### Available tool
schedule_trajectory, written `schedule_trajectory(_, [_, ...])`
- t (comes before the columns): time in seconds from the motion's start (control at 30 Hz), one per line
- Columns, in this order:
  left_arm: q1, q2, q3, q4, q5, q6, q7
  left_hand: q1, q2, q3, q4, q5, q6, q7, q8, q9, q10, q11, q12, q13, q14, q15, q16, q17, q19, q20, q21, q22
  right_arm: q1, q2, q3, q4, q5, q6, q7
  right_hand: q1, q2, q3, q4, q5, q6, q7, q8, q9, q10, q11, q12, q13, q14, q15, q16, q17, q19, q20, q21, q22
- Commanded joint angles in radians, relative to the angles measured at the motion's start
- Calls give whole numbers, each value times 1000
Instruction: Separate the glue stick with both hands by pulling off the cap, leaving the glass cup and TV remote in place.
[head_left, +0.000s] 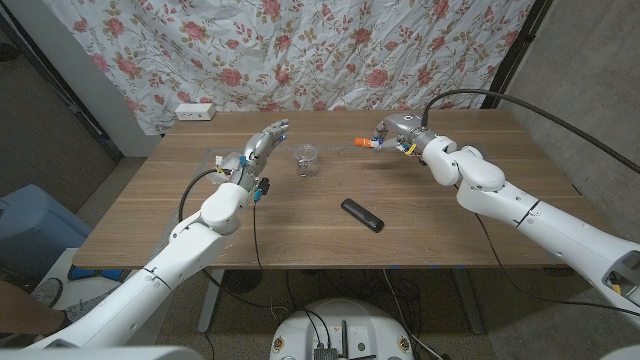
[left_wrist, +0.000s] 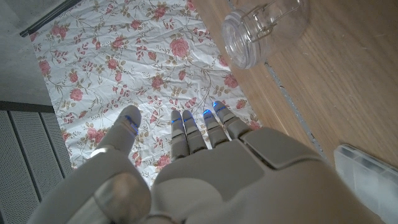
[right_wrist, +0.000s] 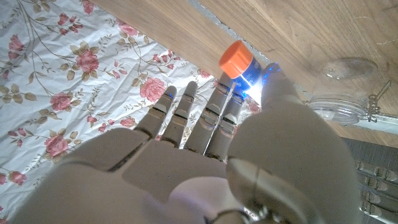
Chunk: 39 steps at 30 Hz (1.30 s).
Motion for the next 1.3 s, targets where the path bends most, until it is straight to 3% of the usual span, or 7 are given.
schedule_trajectory(0.03, [-46,14,31,13,27,5,-58,29,-13,3,-8,8,11,-14,10,6,14,-15,8,6,13,-15,2,2,11,-1,-4,0,-18,-19,20,-20,6,42,-37,4,-3,0,0,5,42,-30,-2,3,5,1,0,3,8,-127,-4,2,-1,-2,0,3])
schedule_trajectory(0.43, [-99,35,59,46,40,-6,-143,73,-48,4,-7,11,14,-20,9,7,27,-19,6,7,9,-17,0,2,5,6,-7,0,-34,-32,33,-37,-8,69,-47,3,-6,1,0,8,42,-30,-6,3,3,1,-2,3,15,-128,-7,1,-1,-4,0,3])
schedule_trajectory(0.7, [-134,50,76,76,29,-14,-216,126,-92,2,-5,12,-4,-23,2,7,12,-30,-4,8,-10,-19,-3,3,-13,4,-10,0,-41,-31,36,-40,-21,80,-55,2,-7,1,1,9,41,-30,-8,3,2,1,-3,2,17,-129,-7,1,3,-8,2,3])
schedule_trajectory(0.97, [-178,59,97,107,28,-15,-283,180,-136,-4,-2,10,-37,-24,-5,7,-11,-27,-10,8,-41,-16,-6,4,-38,-1,-12,1,-52,-33,39,-44,-45,82,-72,2,-8,2,0,10,40,-30,-11,4,2,0,-4,2,20,-130,-9,1,7,-13,3,3])
schedule_trajectory(1.3, [-215,61,118,121,36,-1,-320,208,-164,-14,0,8,-58,-17,-7,7,-19,-21,-10,9,-64,-7,-6,5,-54,-1,-11,1,-58,-34,40,-53,-72,74,-60,1,-12,1,0,11,40,-30,-15,4,-2,1,-6,2,19,-131,-13,1,7,-13,2,3])
